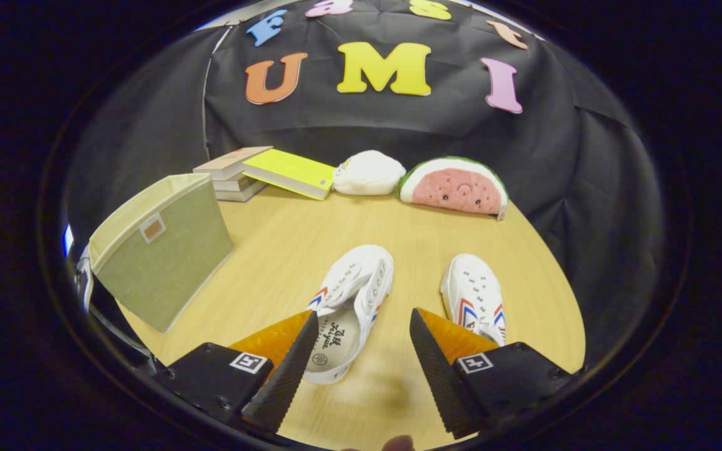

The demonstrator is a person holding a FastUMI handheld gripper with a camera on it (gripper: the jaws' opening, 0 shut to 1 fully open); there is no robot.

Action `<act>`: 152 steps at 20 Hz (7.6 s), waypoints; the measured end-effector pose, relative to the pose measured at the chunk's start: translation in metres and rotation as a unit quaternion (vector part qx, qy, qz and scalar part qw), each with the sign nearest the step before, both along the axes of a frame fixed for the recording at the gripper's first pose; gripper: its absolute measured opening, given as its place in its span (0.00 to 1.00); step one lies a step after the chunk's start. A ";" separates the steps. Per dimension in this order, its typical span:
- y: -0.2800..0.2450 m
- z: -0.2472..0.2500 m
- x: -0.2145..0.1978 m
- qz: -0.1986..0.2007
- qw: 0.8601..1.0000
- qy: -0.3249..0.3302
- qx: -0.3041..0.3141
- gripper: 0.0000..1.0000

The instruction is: Open the storage box then place both shoes into the box .Put the left shoe in first, then the right shoe, with the right side of both shoes facing outward in a uniform manner.

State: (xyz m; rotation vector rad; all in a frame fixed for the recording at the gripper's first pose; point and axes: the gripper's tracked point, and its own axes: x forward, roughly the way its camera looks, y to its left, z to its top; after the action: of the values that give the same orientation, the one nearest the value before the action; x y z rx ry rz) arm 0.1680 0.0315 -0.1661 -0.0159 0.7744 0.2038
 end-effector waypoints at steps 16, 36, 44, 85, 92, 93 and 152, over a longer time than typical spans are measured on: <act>0.016 -0.047 0.031 -0.010 0.984 0.120 0.129 0.18; 0.128 0.088 -0.027 -0.031 0.944 0.108 0.310 0.05; 0.235 0.196 -0.046 -0.012 0.943 0.066 0.326 0.05; 0.359 0.172 -0.058 -0.004 0.976 -0.004 0.219 0.95; 0.205 0.220 -0.060 0.016 0.977 -0.165 0.131 0.98; 0.179 0.225 -0.064 0.016 0.976 -0.188 0.108 0.99; -0.113 0.000 0.025 -0.103 0.945 0.246 0.189 0.06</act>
State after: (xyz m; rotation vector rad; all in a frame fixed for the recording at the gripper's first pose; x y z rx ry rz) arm 0.1926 -0.0812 -0.1662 0.4940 1.2167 0.1555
